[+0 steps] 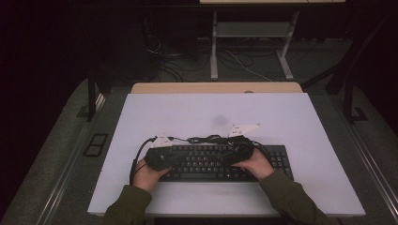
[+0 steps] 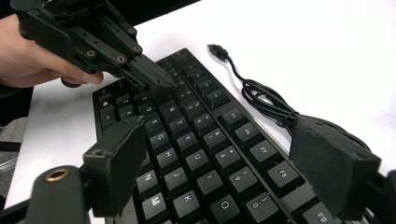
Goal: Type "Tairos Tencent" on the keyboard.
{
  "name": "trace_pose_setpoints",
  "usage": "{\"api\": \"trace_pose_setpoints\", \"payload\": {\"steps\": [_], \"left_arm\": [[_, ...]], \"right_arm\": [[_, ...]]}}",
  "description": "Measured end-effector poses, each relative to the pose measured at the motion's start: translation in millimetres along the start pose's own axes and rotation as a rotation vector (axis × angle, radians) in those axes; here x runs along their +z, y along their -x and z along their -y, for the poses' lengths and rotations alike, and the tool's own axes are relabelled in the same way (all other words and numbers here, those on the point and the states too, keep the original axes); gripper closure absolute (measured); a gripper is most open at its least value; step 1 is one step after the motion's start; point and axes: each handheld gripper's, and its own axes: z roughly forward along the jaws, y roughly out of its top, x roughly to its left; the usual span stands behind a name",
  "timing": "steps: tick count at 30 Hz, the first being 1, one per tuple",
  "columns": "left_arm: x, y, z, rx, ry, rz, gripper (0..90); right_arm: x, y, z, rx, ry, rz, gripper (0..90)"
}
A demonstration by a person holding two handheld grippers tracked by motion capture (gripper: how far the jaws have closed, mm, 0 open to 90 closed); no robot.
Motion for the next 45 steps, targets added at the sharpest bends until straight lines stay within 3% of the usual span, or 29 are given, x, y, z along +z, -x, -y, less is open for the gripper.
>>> {"api": "trace_pose_setpoints", "payload": {"steps": [27,28,45], "left_arm": [[2.1,-0.3,-0.6,0.008,-0.029,-0.002,89.3],[2.5,0.6,-0.6,-0.007,-0.017,-0.005,89.3],[-1.2,-0.2,-2.0,-0.009,0.000,0.000,88.7]], "right_arm": [[0.6,-1.0,0.2,-0.012,-0.012,0.013,17.5],[0.5,-0.5,0.1,-0.011,-0.009,0.010,17.5],[1.3,-2.7,0.1,-0.005,-0.003,0.005,15.2]]}}
